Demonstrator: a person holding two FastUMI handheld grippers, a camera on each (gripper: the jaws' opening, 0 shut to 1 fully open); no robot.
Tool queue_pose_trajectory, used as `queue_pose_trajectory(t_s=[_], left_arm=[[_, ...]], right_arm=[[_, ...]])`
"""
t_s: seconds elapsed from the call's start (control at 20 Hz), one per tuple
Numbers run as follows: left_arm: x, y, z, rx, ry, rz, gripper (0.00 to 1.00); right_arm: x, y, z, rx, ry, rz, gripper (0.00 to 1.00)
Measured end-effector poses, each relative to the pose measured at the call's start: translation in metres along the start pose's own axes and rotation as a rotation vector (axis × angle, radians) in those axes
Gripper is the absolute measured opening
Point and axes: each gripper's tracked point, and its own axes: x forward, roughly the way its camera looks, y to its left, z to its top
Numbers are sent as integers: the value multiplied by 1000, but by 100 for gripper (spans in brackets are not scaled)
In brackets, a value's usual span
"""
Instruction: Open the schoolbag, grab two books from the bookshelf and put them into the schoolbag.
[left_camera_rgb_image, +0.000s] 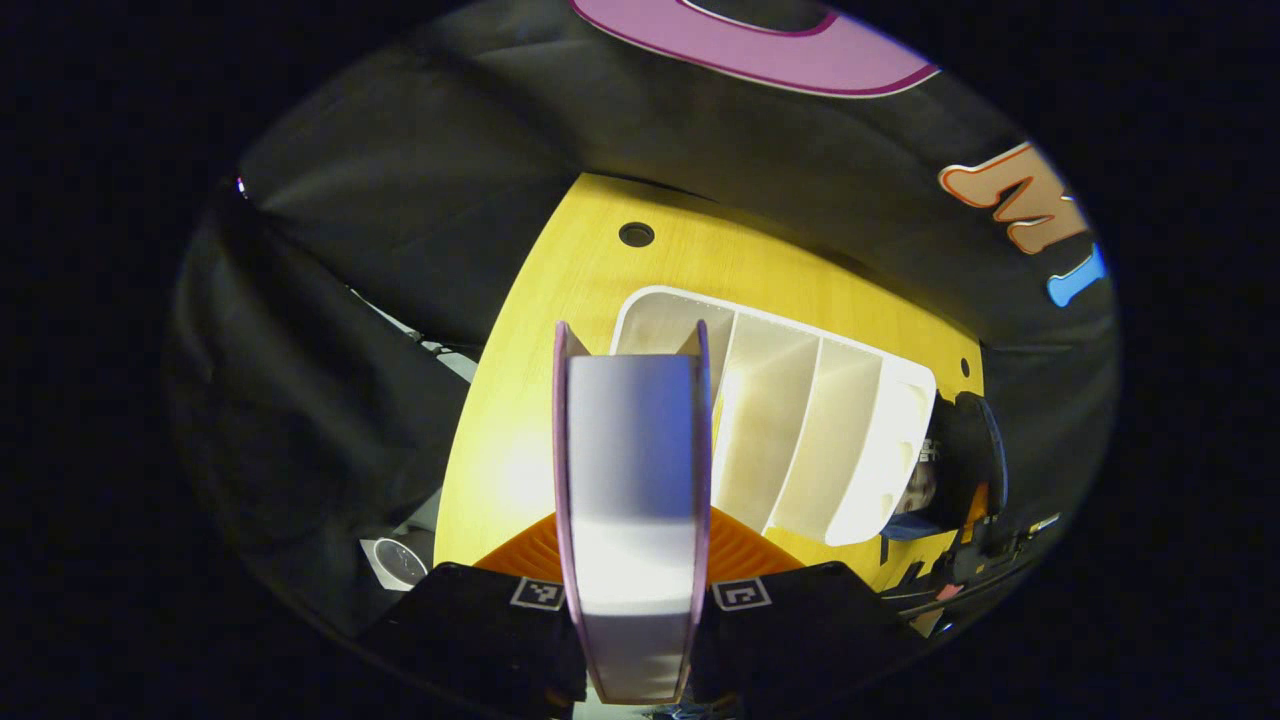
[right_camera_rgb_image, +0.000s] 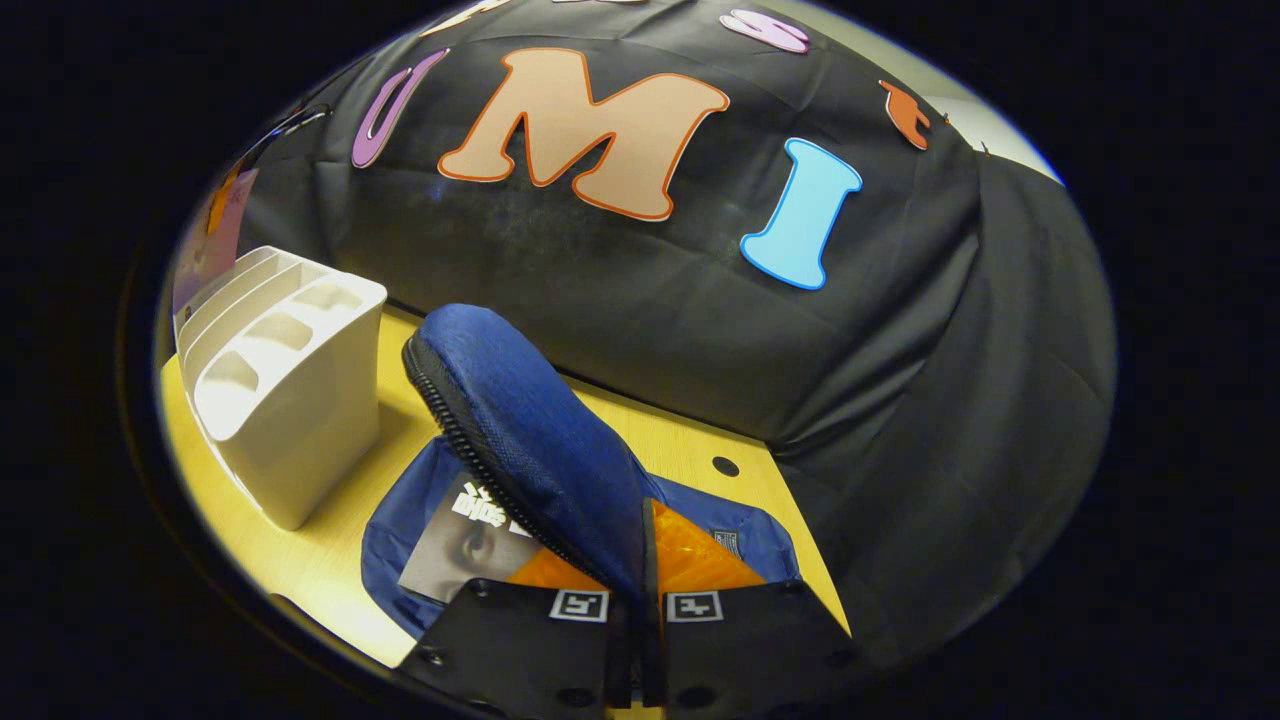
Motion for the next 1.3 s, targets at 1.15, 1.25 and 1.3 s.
queue_pose_trajectory(t_s=[1.15,1.25,1.3], left_arm=[[-95,-201,-57,-108,-269,-527,37],[-88,-236,-66,-72,-233,-592,38],[-80,-251,-72,-56,-217,-618,38]], right_arm=[[-12,-12,-3,39,-42,29,9],[-13,-14,-3,48,-43,27,9],[-13,-15,-3,54,-44,27,7]])
